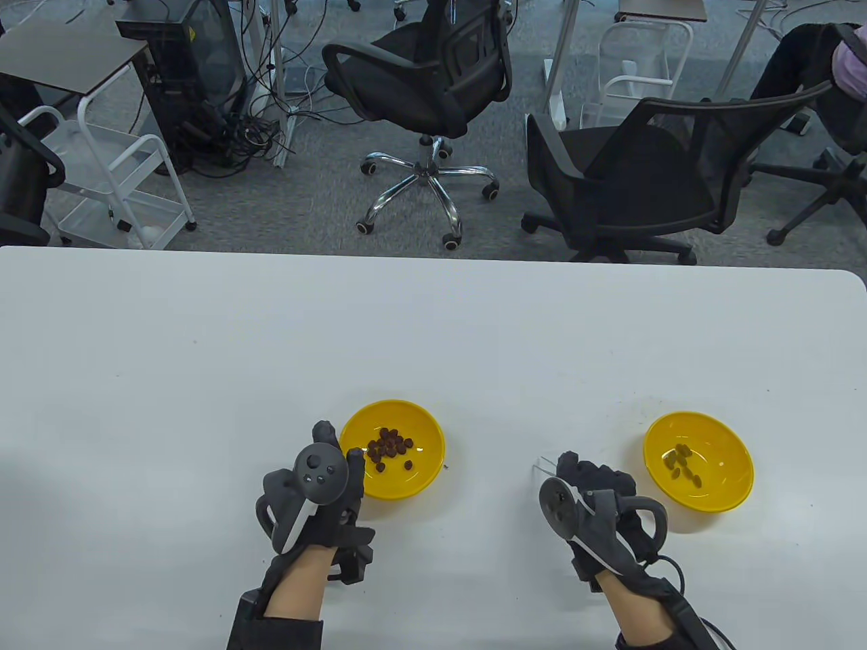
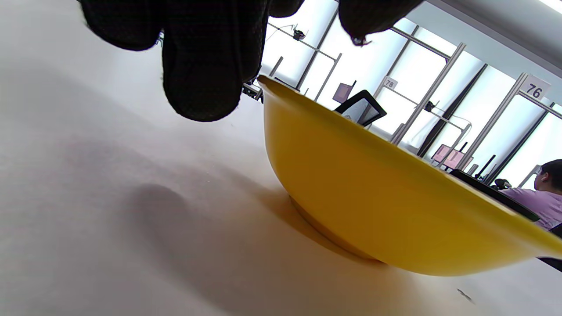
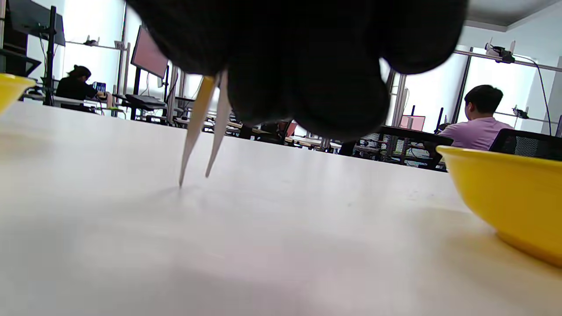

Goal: Pick raisins with tweezers into bowl

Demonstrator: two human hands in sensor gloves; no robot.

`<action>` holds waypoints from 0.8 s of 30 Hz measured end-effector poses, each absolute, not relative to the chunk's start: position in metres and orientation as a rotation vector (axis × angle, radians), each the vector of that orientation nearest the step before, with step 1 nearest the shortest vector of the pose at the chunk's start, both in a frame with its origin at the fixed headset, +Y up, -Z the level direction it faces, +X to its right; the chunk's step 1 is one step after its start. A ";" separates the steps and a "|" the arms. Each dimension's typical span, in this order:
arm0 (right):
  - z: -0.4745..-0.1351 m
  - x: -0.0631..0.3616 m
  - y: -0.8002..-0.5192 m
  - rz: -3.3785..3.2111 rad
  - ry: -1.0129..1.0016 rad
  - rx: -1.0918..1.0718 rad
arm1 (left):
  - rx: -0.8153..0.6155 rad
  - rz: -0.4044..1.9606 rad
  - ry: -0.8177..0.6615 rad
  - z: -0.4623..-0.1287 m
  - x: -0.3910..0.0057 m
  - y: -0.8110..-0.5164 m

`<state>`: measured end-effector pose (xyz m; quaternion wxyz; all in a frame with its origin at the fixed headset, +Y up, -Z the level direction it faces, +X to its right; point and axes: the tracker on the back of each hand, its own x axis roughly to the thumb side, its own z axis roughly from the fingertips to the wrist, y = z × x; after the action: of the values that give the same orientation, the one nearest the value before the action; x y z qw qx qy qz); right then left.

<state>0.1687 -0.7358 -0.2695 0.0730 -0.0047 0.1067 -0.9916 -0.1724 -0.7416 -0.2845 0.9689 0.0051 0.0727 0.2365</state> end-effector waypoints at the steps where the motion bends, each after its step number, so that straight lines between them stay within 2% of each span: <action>1: -0.270 0.168 -0.738 -2.962 0.299 -0.013 | 0.013 0.478 0.147 -0.284 -0.172 -0.742; 14: -0.281 0.166 -0.766 -2.816 0.028 0.028 | 0.014 0.463 0.138 -0.284 -0.170 -0.742; 24: -0.283 0.163 -0.770 -2.776 -0.006 0.024 | 0.016 0.460 0.135 -0.284 -0.169 -0.742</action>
<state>0.1631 -0.7698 -0.2826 0.1815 0.0087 -0.0021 -0.9833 -0.1689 -0.7422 -0.2840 0.9713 0.0081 0.0668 0.2280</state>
